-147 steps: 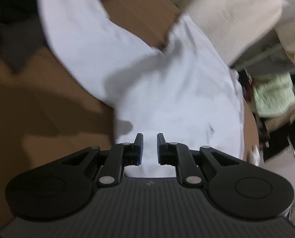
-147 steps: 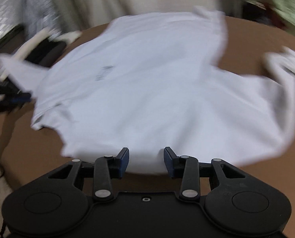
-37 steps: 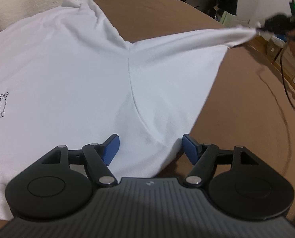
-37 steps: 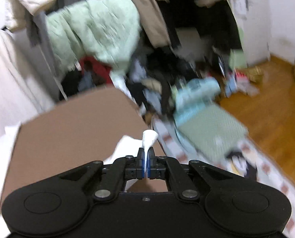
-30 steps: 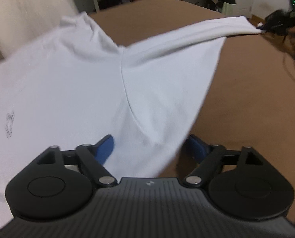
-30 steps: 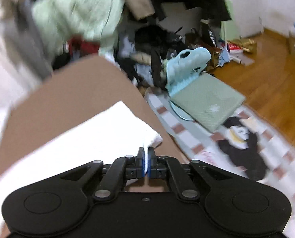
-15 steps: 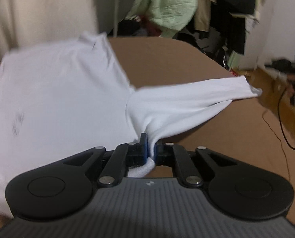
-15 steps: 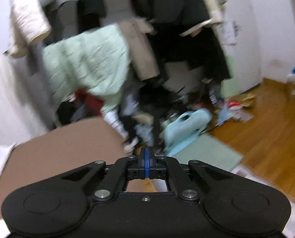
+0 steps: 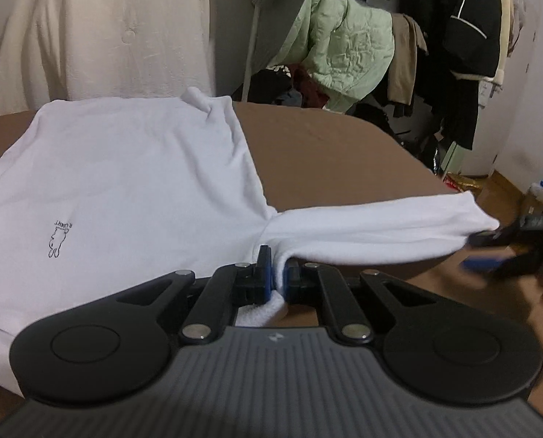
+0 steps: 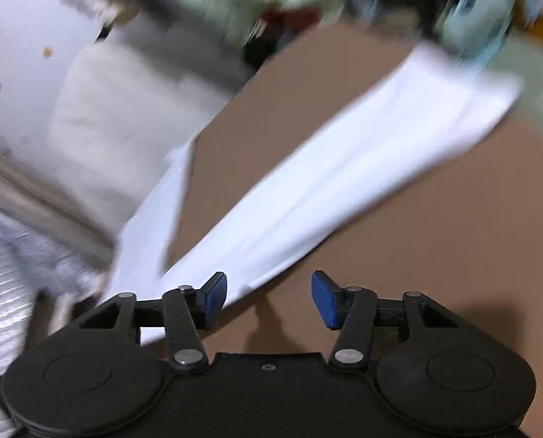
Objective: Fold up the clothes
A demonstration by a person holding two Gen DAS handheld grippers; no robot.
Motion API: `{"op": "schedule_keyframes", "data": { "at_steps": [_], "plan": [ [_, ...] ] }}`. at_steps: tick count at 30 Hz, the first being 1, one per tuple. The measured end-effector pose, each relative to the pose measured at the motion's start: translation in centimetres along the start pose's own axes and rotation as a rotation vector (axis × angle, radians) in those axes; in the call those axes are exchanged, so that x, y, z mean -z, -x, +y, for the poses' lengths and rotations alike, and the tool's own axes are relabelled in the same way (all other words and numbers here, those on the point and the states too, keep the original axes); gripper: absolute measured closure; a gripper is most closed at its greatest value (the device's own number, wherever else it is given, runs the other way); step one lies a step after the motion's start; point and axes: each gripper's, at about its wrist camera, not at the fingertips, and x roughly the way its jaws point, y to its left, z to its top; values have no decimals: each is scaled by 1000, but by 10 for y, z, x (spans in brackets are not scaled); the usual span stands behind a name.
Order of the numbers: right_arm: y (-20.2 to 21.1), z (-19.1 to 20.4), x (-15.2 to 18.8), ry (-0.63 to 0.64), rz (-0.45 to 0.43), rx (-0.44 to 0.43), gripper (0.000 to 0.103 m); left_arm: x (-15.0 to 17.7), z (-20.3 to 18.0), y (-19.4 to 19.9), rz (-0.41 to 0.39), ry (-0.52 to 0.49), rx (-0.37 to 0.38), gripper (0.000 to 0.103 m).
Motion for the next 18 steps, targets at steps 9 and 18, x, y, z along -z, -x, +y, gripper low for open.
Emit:
{"op": "schedule_keyframes", "data": {
  "at_steps": [9, 18],
  "plan": [
    [-46, 32, 48, -71, -226, 33, 36, 10, 8, 6, 17, 65, 20, 98],
    [-28, 19, -25, 121, -503, 413, 99, 19, 3, 12, 22, 5, 65, 97]
  ]
}}
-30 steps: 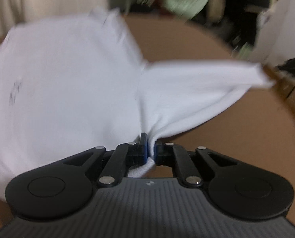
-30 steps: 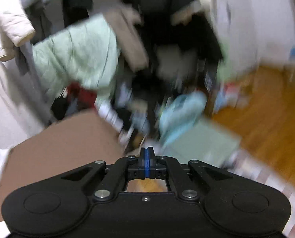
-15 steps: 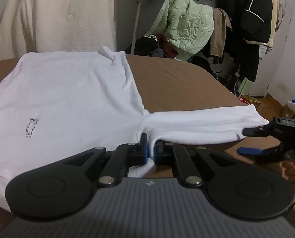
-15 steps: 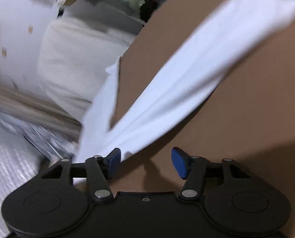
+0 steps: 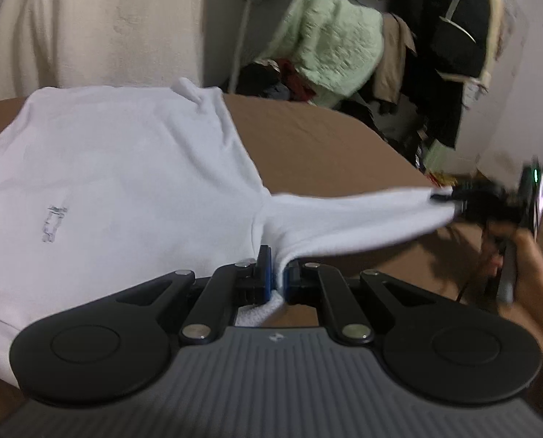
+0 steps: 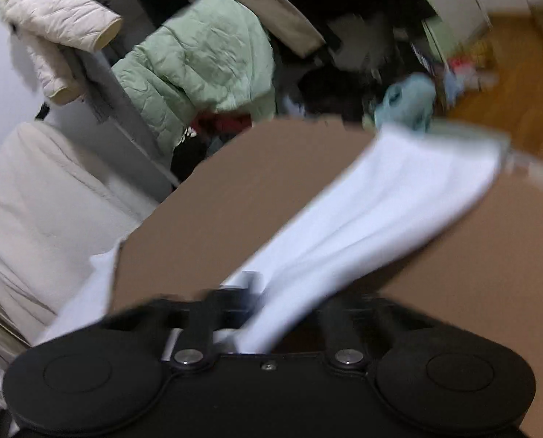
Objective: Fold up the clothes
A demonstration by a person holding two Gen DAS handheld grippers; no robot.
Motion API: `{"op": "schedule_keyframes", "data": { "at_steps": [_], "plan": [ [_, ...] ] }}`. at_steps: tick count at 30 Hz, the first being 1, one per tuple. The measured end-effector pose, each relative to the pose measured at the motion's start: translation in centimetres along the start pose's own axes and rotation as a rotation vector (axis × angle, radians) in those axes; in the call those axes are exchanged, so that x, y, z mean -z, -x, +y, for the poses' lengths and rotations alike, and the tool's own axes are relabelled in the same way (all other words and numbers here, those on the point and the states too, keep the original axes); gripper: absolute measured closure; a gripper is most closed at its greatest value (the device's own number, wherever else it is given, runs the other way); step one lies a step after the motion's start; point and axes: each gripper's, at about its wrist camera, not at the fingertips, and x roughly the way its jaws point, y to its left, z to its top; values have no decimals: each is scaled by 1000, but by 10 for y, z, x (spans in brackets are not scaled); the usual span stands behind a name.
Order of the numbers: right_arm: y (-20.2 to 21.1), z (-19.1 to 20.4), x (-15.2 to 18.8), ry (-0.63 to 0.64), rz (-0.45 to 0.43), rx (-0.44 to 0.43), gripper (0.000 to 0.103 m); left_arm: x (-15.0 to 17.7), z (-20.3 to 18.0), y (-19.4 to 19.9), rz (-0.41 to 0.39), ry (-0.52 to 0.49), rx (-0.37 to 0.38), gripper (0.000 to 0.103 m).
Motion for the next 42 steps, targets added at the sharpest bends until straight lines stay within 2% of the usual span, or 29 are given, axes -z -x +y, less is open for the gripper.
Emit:
{"op": "schedule_keyframes", "data": {
  "at_steps": [2, 5, 6, 11, 13, 15, 17, 19, 20, 23, 24, 25, 27, 30, 32, 33, 34, 36, 39, 41, 42],
  "plan": [
    [7, 6, -10, 156, -36, 34, 99, 3, -1, 2, -16, 8, 67, 97],
    [19, 12, -22, 343, -87, 79, 97, 2, 4, 2, -23, 90, 122, 98],
    [22, 9, -25, 370, -90, 86, 97, 3, 3, 0, -12, 81, 113, 98],
    [23, -19, -32, 358, -80, 171, 98, 17, -12, -17, 78, -40, 40, 98],
    [20, -28, -36, 367, -80, 174, 101, 20, -11, -16, 68, -20, 50, 98],
    [26, -30, -41, 399, -104, 165, 101, 18, -15, -2, -17, -15, 73, 98],
    [31, -31, -47, 424, -128, 174, 101, 13, -18, 1, -24, -23, 87, 101],
    [36, -32, -52, 448, -154, 187, 101, 16, -18, -8, 25, 17, 110, 101],
    [35, -36, -52, 465, -159, 215, 101, 22, -18, -16, 67, 15, 95, 101],
    [18, -53, -47, 451, -98, 252, 101, 41, -23, -42, 203, -12, 52, 101],
    [13, -59, -45, 443, -76, 261, 99, 42, -23, -42, 208, -14, 55, 101],
    [12, -64, -46, 426, -81, 273, 90, 42, -23, -41, 211, -16, 59, 101],
    [16, -73, -50, 381, -119, 300, 86, 44, -23, -39, 218, -20, 67, 101],
    [14, -84, -63, 358, -123, 384, 86, 39, -15, -40, 289, 15, 90, 98],
    [12, -86, -73, 359, -94, 460, 86, 34, -9, -36, 309, 40, 101, 95],
    [14, -83, -77, 355, -96, 482, 81, 31, -6, -31, 307, 33, 90, 84],
    [20, -78, -79, 354, -112, 489, 77, 28, -4, -26, 306, 27, 80, 70],
    [35, -57, -82, 357, -149, 461, 49, 17, 7, -11, 278, 18, 39, 57],
    [54, -7, -79, 399, -179, 317, 44, -2, 29, 16, 242, 36, -12, 54],
    [54, 35, -71, 450, -138, 169, 41, -16, 52, 34, 229, 55, -65, 54],
    [50, 58, -63, 478, -94, 85, 41, -23, 65, 44, 230, 44, -121, 54]
  ]
}}
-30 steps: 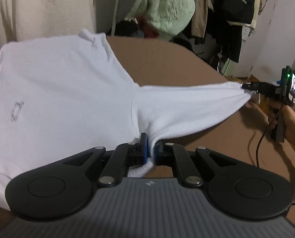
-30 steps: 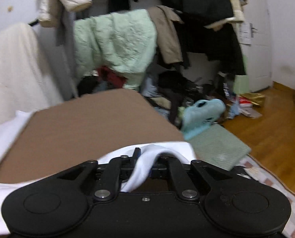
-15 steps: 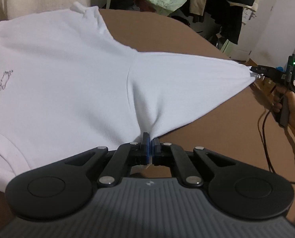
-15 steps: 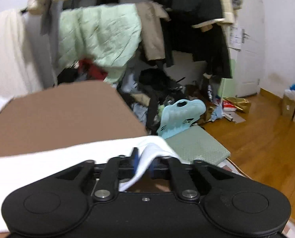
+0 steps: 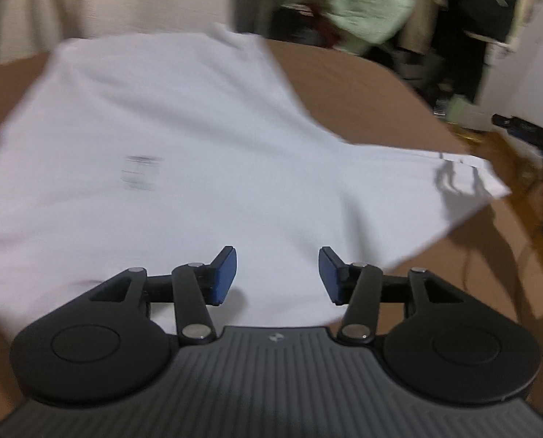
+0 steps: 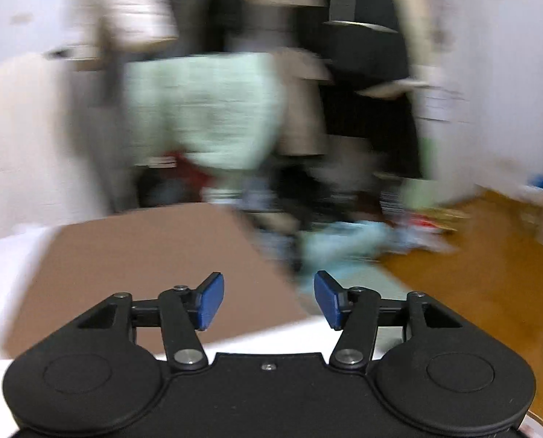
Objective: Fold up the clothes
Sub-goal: 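Open both grippers and lay the sleeve flat on the table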
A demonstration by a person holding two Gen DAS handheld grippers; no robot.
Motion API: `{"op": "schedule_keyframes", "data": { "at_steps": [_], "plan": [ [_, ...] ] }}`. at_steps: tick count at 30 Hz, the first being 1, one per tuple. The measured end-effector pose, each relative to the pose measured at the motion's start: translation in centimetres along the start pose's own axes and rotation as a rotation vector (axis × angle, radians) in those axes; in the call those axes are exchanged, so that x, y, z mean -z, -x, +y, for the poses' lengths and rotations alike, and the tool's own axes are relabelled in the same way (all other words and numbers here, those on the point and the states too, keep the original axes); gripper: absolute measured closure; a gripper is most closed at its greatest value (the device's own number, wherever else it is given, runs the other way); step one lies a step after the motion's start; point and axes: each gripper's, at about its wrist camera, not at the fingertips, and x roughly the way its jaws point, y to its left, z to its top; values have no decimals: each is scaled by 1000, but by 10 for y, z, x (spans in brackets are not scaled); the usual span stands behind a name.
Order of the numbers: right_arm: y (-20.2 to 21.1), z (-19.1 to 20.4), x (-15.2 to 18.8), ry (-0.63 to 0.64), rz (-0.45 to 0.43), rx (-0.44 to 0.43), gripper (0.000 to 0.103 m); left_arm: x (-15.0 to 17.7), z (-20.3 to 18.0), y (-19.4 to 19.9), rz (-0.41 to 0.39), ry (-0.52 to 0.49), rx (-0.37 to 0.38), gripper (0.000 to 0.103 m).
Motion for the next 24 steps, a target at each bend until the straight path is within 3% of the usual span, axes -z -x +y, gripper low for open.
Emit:
{"op": "schedule_keyframes", "data": {
  "at_steps": [3, 5, 9, 12, 14, 15, 17, 19, 20, 22, 24],
  "plan": [
    [-8, 80, -2, 95, 83, -265, 41, -11, 42, 30, -24, -37, -184, 54],
    [-10, 144, 3, 197, 132, -429, 41, -16, 75, 48, -41, -10, -292, 53],
    [-3, 262, 15, 373, 176, -670, 41, -25, 162, 75, -43, 233, -350, 53],
    [1, 335, 12, 462, 215, -796, 41, -39, 224, 80, -28, 409, -424, 56],
    [4, 376, 9, 540, 214, -848, 41, -53, 258, 68, -13, 441, -512, 59],
    [7, 397, 8, 592, 208, -867, 41, -61, 275, 62, -6, 456, -556, 68],
    [14, 436, 6, 691, 203, -893, 43, -66, 297, 54, -12, 438, -658, 73],
    [23, 463, 10, 774, 218, -905, 75, -60, 312, 51, -29, 462, -674, 80],
    [28, 477, 15, 816, 233, -902, 100, -53, 321, 51, -51, 505, -634, 80],
    [38, 493, 26, 873, 232, -915, 102, -33, 334, 51, -67, 566, -560, 80],
    [49, 506, 39, 928, 220, -931, 102, -19, 338, 45, 15, 588, -550, 80]
  ]
}}
